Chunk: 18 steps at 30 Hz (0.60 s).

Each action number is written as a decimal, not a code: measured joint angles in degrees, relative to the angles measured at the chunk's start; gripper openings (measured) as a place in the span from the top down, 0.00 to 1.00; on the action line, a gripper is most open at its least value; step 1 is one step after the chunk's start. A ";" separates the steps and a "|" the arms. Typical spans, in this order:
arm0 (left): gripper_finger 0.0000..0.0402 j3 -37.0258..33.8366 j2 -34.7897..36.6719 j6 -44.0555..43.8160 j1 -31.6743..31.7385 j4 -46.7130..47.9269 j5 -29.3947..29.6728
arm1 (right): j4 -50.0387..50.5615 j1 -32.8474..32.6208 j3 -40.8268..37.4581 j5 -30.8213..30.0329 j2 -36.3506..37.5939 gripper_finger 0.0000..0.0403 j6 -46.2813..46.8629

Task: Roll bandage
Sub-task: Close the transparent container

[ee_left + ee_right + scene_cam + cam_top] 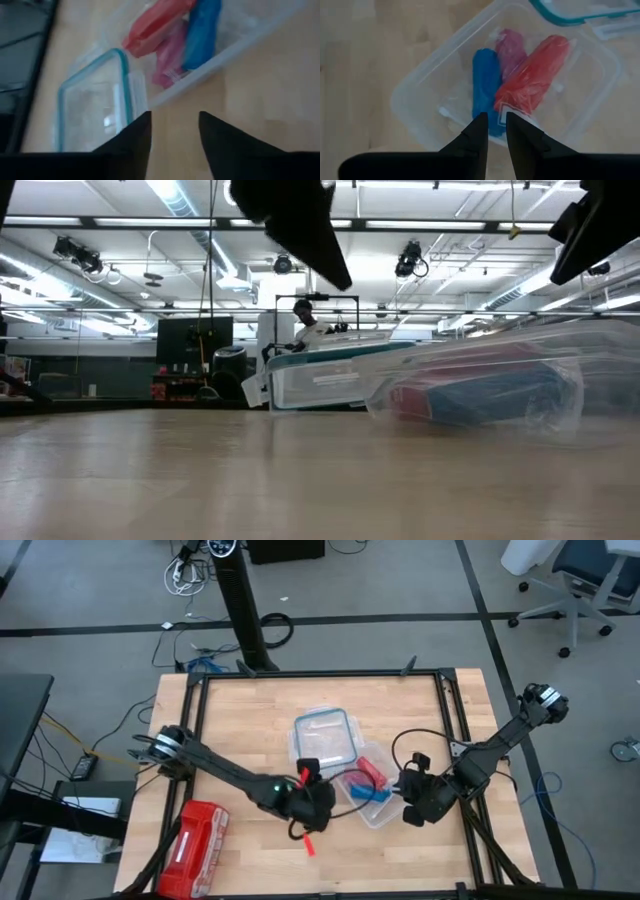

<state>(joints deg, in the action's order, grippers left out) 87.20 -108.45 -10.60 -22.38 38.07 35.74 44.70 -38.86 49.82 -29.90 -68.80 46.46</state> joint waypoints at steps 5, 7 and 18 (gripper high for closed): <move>0.48 0.00 -5.17 0.02 -1.19 -0.30 7.64 | 0.22 -0.10 0.00 -1.33 -0.55 0.84 0.53; 0.46 0.00 -6.46 -0.09 -1.28 -0.15 9.35 | 0.24 -0.10 -0.02 -1.42 -0.62 0.84 0.85; 0.50 -0.24 -11.04 1.39 -0.14 0.50 17.10 | 0.02 -0.17 -0.04 -1.61 -0.73 0.84 1.53</move>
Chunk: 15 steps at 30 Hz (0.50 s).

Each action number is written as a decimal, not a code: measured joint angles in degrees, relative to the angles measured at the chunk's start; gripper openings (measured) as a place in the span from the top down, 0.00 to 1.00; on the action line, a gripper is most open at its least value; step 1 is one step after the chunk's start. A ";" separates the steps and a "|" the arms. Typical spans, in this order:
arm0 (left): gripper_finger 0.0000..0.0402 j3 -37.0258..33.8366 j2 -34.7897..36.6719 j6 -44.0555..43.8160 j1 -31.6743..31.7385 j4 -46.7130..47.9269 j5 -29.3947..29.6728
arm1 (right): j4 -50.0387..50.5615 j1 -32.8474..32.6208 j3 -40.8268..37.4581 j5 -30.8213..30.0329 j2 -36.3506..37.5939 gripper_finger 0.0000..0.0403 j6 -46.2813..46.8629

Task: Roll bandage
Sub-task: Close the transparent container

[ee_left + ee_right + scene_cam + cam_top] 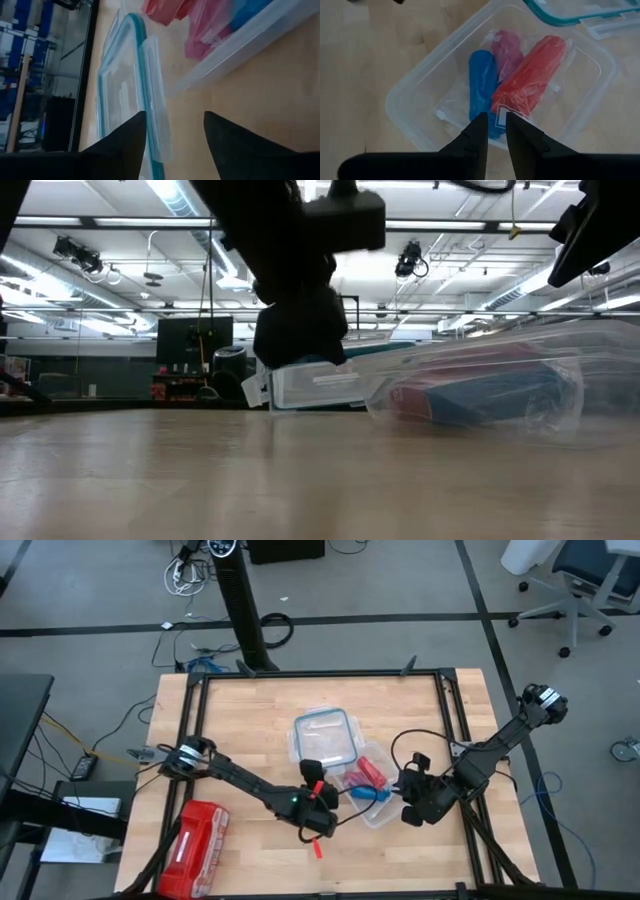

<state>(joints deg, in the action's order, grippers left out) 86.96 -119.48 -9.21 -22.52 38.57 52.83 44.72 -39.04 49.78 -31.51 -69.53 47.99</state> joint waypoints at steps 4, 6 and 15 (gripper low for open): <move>0.55 -0.09 -0.73 1.41 0.39 -0.06 2.49 | -0.05 -0.01 -0.02 -0.02 -0.50 0.84 -0.02; 0.58 -0.04 -1.03 2.82 0.66 0.22 3.04 | -0.06 -0.24 -0.04 0.03 -0.76 0.84 -0.01; 0.69 -0.05 -3.35 6.38 3.24 -1.34 4.72 | -1.14 -1.31 -0.04 -0.37 -0.70 0.84 -0.06</move>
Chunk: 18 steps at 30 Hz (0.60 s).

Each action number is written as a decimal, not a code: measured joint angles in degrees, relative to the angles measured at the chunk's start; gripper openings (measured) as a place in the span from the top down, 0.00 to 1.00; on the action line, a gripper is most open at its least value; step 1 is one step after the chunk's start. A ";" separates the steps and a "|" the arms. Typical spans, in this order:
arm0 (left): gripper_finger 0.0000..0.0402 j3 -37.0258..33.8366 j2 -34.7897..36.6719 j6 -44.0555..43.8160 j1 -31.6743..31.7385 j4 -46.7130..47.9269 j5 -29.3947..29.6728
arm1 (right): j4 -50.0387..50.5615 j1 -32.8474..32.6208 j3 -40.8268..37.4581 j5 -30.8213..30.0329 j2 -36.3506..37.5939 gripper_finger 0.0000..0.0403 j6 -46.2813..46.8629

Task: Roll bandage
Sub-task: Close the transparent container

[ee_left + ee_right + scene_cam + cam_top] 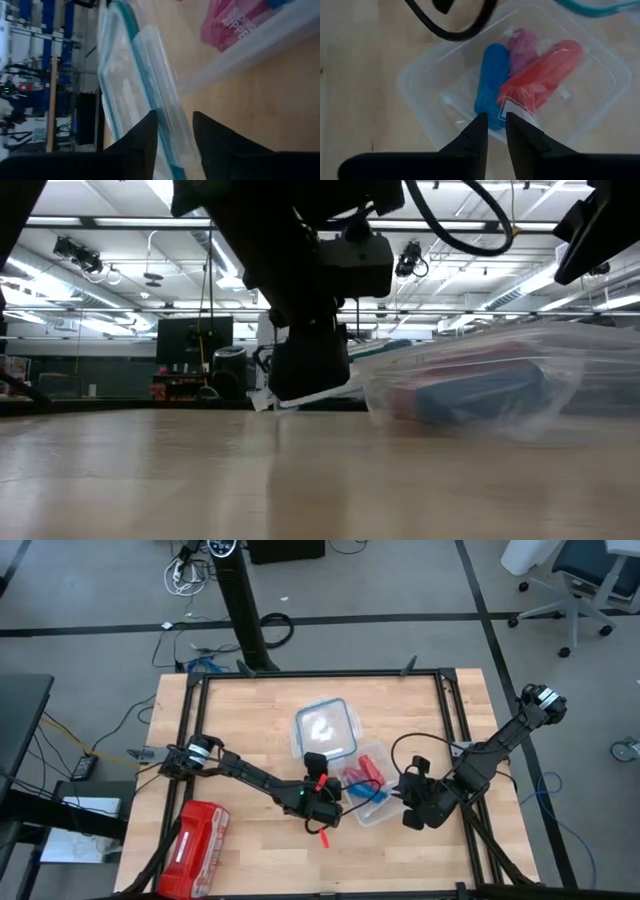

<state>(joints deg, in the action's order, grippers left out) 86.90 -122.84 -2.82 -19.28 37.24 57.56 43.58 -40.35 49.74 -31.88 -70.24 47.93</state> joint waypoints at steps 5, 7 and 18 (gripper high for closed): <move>0.83 -0.05 -0.16 3.54 0.37 -0.63 6.08 | -0.79 -0.76 0.00 -0.04 0.00 0.84 0.24; 0.93 -0.05 -0.16 4.11 0.58 -0.75 8.59 | -1.01 -0.97 0.00 -0.54 0.02 0.84 0.32; 0.97 2.09 -0.16 8.76 1.67 -2.31 9.80 | -1.97 -3.29 0.00 6.80 0.04 0.84 5.61</move>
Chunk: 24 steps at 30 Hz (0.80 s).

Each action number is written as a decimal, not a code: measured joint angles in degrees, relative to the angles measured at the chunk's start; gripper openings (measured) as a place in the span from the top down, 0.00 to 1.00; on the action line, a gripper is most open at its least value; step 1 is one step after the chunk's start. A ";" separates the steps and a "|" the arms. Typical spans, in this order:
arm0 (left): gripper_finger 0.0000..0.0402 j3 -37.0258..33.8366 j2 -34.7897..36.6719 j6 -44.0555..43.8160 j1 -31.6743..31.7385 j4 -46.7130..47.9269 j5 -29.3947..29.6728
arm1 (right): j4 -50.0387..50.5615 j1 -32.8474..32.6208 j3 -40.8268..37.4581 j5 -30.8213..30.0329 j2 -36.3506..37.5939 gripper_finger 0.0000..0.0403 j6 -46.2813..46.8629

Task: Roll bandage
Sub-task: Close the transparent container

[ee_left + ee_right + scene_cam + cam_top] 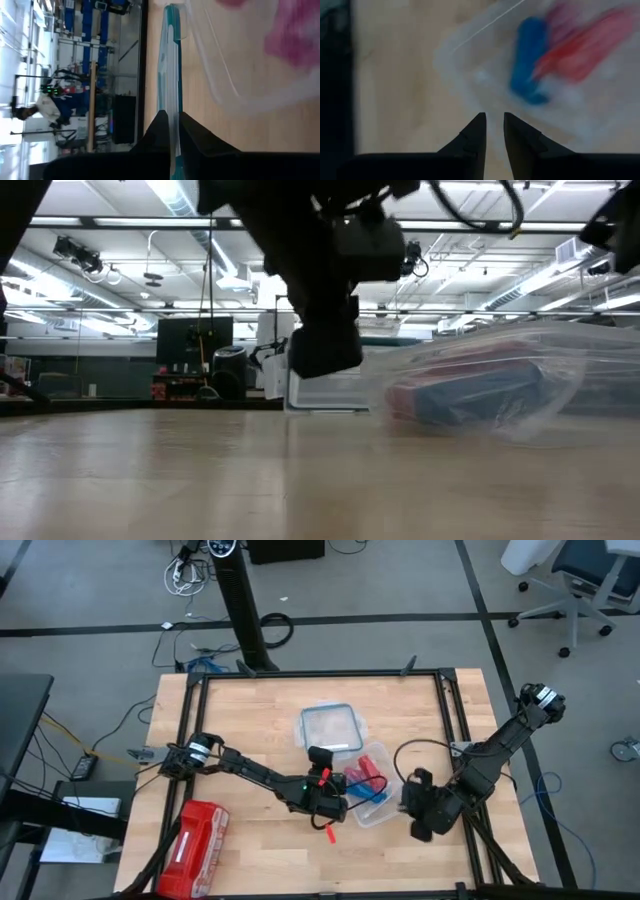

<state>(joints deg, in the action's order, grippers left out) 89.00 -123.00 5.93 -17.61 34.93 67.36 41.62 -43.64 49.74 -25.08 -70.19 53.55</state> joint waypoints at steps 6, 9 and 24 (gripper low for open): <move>0.97 5.81 0.00 -0.15 0.31 2.73 -4.61 | -2.32 -4.60 0.04 3.38 -2.81 0.85 -2.99; 0.97 9.13 0.00 -1.83 0.75 4.83 -9.07 | -1.80 -5.52 0.07 3.28 -5.88 0.86 -1.81; 0.97 15.83 0.04 -1.64 0.77 5.54 -19.30 | -1.87 0.32 0.04 -3.10 -18.38 0.88 -1.79</move>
<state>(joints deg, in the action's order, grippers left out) 104.83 -122.96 4.29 -16.84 40.47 48.05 39.75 -43.32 49.78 -28.17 -88.57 51.75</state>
